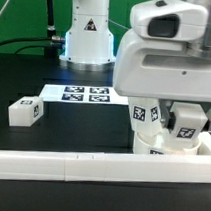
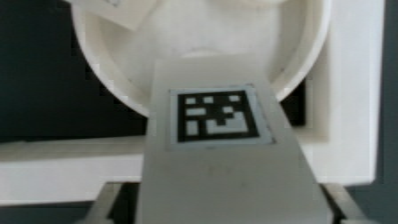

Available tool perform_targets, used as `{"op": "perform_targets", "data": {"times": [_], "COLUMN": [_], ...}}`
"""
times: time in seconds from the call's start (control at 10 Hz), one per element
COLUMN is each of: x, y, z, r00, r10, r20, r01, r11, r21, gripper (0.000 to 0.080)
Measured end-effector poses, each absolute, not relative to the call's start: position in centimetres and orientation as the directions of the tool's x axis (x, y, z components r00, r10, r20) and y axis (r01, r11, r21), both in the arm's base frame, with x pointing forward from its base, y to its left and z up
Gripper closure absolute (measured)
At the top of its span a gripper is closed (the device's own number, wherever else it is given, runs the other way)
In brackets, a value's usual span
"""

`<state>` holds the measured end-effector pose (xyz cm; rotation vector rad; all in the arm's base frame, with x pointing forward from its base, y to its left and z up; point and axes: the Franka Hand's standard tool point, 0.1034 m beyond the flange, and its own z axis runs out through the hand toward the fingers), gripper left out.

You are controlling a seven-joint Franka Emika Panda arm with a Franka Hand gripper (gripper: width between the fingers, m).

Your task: Assemble stool

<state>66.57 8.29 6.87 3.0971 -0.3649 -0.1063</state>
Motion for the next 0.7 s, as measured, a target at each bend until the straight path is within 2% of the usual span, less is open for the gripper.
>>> {"op": "perform_targets", "data": {"times": [0.2, 0.5, 0.7], "x": [66.5, 66.4, 66.3], "y": [7.1, 6.5, 5.8], "z": [6.9, 7.0, 7.0], "r00": [0.899, 0.829, 0.726], "r10": [-0.437, -0.558, -0.687], "r20": [-0.002, 0.008, 0.026], "r01": [-0.437, -0.558, -0.687], "r11": [-0.899, -0.829, -0.726], "r21": [0.022, 0.029, 0.030], "gripper": [0.0458, 0.0458, 0.0458]}}
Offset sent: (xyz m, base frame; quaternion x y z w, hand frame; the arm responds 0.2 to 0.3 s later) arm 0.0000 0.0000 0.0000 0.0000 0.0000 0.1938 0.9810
